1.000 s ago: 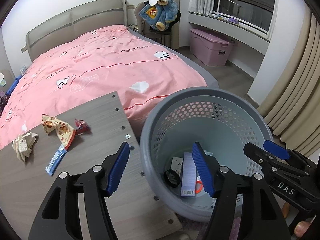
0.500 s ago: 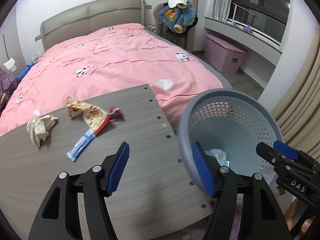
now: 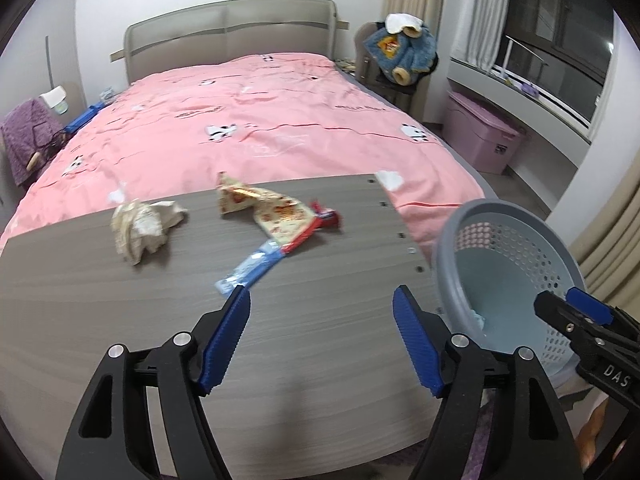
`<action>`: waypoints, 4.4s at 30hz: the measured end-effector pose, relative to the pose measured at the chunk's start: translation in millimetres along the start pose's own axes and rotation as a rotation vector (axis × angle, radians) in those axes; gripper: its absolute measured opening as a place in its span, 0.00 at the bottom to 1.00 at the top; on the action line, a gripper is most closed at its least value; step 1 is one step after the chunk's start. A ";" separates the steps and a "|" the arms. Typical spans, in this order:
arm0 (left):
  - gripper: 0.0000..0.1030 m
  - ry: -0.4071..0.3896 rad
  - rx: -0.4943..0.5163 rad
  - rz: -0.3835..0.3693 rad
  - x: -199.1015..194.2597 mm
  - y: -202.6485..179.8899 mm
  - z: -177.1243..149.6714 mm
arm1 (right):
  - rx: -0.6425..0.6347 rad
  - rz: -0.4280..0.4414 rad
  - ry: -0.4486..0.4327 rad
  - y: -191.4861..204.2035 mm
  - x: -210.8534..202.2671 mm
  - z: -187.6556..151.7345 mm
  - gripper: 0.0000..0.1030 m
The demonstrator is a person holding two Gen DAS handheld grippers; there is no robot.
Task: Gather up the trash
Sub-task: 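Withdraw both grippers from the wastebasket back over the table, then grasp the blue-white stick pack with the left gripper, then grasp the small red wrapper with the right gripper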
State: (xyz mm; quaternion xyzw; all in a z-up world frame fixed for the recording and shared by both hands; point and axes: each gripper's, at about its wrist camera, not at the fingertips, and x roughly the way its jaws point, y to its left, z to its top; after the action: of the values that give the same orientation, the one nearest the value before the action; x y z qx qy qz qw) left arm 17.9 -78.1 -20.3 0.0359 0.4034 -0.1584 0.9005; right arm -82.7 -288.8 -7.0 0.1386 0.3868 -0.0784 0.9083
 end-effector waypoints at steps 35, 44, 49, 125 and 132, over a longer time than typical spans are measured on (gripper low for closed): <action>0.70 0.120 -0.034 0.074 75.8 62.8 7.1 | -0.067 0.085 0.064 51.5 49.2 16.3 0.79; 0.70 0.134 0.018 0.082 101.5 55.8 16.9 | -0.055 0.092 0.070 45.3 52.7 19.5 0.79; 0.69 0.143 0.037 0.073 107.5 55.0 21.4 | -0.047 0.100 0.076 43.7 56.8 20.1 0.79; 0.21 0.005 -0.081 0.031 14.3 90.4 11.1 | -0.186 0.122 0.136 133.2 152.3 61.8 0.19; 0.21 0.001 -0.086 0.036 14.6 90.4 10.9 | -0.215 0.118 0.134 143.9 159.2 68.7 0.42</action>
State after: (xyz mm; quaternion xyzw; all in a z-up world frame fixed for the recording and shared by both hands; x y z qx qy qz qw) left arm 63.2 1.7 -29.4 0.0046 0.4096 -0.1249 0.9036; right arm 109.7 -179.3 -49.3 0.0677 0.4439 0.0263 0.8931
